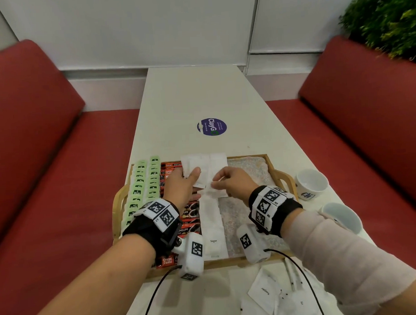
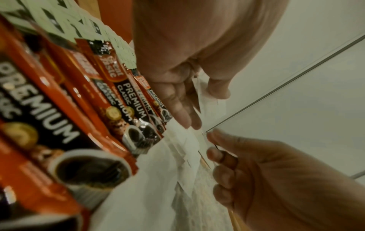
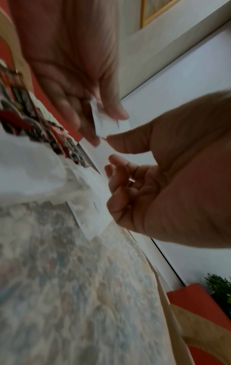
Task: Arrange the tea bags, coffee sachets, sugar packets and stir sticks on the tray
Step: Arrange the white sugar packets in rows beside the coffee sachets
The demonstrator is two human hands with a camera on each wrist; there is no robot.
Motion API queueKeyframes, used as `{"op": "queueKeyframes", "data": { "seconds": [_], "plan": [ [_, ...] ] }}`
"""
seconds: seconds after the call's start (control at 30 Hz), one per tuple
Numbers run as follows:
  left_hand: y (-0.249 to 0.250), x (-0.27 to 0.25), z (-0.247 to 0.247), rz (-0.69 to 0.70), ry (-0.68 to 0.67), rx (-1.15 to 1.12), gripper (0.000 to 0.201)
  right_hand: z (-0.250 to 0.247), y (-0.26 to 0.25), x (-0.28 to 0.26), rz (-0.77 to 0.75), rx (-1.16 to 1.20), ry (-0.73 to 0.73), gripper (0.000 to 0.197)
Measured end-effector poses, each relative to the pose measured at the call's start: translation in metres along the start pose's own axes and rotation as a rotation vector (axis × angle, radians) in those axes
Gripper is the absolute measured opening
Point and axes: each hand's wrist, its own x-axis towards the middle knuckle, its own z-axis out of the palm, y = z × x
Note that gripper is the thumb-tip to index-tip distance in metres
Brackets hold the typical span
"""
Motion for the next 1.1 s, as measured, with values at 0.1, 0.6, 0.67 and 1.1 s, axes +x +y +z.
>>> {"op": "queueKeyframes", "data": {
  "seconds": [0.1,0.6,0.67,1.1],
  "plan": [
    [0.001,-0.004,0.004,0.023,0.001,0.03,0.024,0.006,-0.005,-0.005,-0.031,0.065,-0.056,0.018],
    [0.004,-0.01,0.01,-0.016,-0.028,-0.13,0.018,-0.016,0.005,-0.005,0.049,0.272,0.097,0.023],
    [0.003,-0.008,0.009,-0.002,0.007,-0.113,0.016,-0.024,0.01,-0.003,0.096,0.235,0.131,0.025],
    [-0.005,-0.002,0.004,0.09,0.07,0.006,0.026,-0.026,0.025,0.007,0.386,-0.163,-0.035,0.015]
  ]
}}
